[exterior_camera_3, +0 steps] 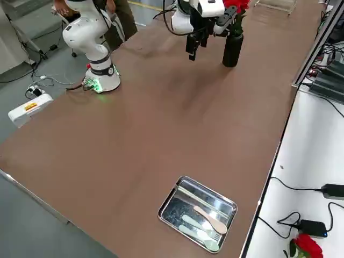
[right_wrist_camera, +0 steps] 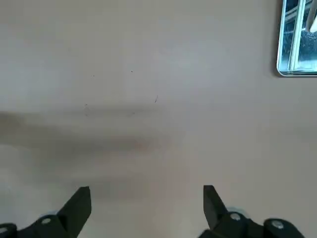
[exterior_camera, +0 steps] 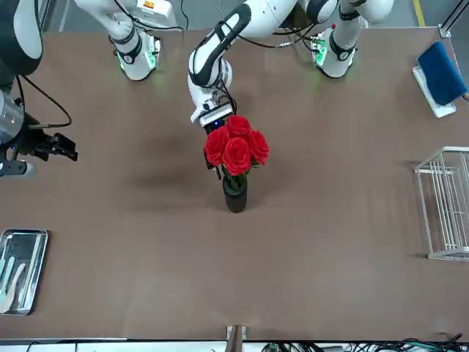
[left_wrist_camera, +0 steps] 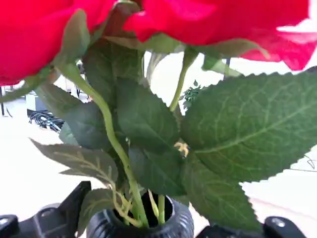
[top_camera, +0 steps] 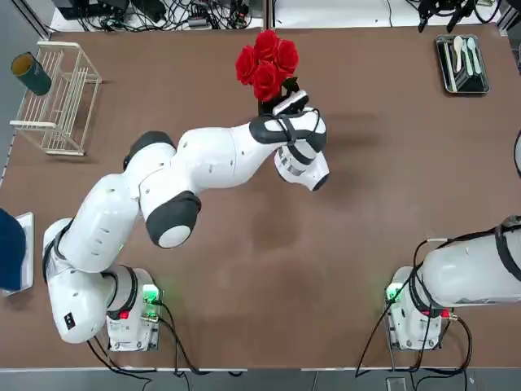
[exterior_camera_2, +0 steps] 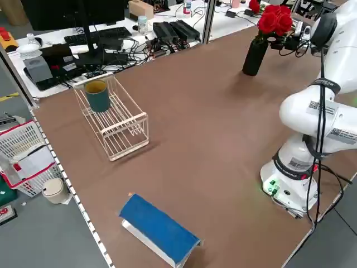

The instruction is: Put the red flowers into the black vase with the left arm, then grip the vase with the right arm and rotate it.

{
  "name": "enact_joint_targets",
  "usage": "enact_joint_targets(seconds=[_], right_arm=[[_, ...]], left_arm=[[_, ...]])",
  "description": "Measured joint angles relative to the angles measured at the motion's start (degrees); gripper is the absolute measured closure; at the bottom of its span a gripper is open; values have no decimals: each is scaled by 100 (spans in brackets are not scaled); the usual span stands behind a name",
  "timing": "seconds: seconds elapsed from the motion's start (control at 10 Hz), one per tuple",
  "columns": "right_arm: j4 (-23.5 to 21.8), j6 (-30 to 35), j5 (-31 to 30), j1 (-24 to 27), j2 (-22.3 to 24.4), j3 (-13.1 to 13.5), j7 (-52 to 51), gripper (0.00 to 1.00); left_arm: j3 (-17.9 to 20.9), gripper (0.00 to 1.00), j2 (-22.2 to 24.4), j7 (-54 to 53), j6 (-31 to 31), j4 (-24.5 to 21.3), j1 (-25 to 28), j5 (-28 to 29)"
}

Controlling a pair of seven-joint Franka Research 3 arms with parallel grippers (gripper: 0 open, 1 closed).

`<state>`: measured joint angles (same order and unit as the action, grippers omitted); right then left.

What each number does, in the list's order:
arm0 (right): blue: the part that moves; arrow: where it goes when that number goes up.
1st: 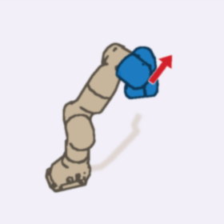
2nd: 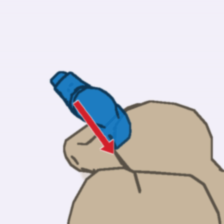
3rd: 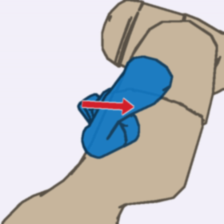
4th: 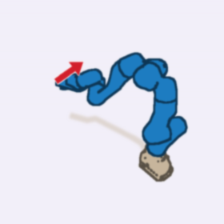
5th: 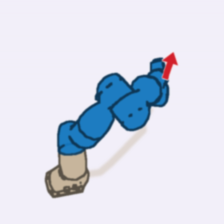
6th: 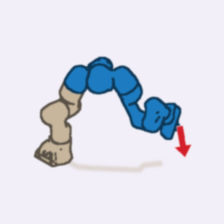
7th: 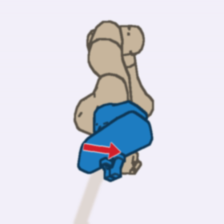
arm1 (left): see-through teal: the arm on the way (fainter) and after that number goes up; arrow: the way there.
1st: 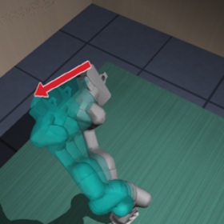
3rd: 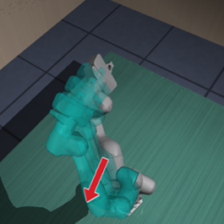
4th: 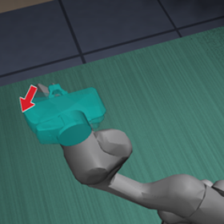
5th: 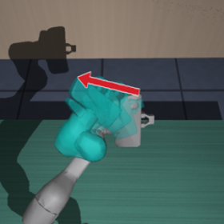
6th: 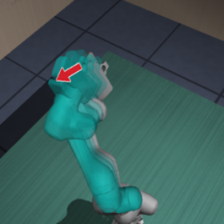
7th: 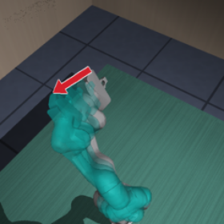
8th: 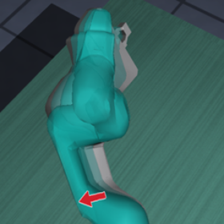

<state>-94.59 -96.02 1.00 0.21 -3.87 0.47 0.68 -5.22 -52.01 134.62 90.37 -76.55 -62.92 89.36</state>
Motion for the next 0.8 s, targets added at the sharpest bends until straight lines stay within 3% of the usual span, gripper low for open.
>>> enact_joint_targets(seconds=[0.8], right_arm=[[-2, -5, 0, 2, 0, 9, 14, 0]], left_arm=[[-39, 0, -65, 0, -40, 25, -294, -189]])
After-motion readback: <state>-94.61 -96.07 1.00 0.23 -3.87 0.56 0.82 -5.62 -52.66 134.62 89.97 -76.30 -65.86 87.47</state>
